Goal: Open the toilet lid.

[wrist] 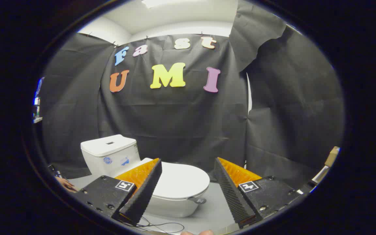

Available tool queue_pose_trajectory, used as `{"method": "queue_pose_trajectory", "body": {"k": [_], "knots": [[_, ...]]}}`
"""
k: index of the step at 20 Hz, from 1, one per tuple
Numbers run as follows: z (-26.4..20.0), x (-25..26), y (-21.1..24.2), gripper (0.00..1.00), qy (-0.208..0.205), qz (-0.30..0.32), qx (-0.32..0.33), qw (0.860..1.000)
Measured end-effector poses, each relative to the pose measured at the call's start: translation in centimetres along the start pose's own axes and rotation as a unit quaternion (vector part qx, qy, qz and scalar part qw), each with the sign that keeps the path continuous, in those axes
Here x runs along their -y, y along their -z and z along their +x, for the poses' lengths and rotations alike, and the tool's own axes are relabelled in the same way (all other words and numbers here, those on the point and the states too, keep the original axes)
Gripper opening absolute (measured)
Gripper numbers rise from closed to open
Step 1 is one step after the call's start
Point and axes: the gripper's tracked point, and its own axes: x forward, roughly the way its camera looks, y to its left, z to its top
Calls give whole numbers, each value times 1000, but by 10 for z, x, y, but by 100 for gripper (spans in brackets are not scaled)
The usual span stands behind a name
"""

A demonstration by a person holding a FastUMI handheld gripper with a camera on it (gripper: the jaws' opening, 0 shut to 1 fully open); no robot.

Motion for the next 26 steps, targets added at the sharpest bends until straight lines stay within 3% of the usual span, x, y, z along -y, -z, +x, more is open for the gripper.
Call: {"method": "queue_pose_trajectory", "body": {"k": [15,26], "knots": [[1,-6,4,100,-5,25,-7,1000],[2,-14,15,100,-11,-5,-19,1000]]}}
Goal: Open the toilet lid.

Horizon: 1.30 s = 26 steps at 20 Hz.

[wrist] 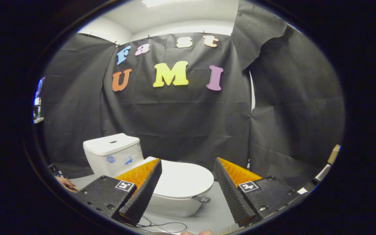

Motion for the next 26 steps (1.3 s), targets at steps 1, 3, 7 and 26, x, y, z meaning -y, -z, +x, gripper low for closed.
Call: {"method": "queue_pose_trajectory", "body": {"k": [1,3,7,26], "knots": [[-2,-2,-1,100,-2,1,1,1000],[-1,-3,-4,100,-1,2,3,1000],[0,-2,0,100,1,-1,3,1000],[33,-3,-9,100,30,18,-21,999]]}}
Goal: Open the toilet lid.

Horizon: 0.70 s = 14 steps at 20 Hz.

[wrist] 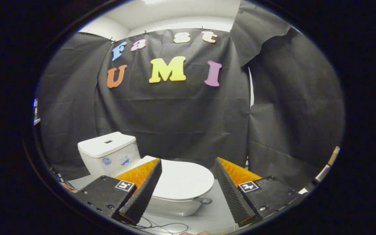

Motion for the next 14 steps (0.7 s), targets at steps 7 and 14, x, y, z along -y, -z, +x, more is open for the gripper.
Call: {"method": "queue_pose_trajectory", "body": {"k": [7,14], "knots": [[31,8,33,100,-7,54,-66,996],[53,12,67,97,-41,139,-156,977]]}}
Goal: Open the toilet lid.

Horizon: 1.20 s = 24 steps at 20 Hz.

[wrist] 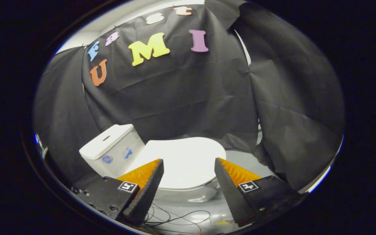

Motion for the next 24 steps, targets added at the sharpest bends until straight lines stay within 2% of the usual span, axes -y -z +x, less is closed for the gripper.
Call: {"method": "queue_pose_trajectory", "body": {"k": [4,8,11,16,20,24], "knots": [[10,22,18,97,4,40,-44,998],[20,31,42,97,-8,114,-99,989],[35,39,62,97,-13,147,-127,981],[53,47,59,96,-44,253,-145,956],[69,62,71,98,-43,291,-175,940],[79,84,85,97,-16,305,-178,935]]}}
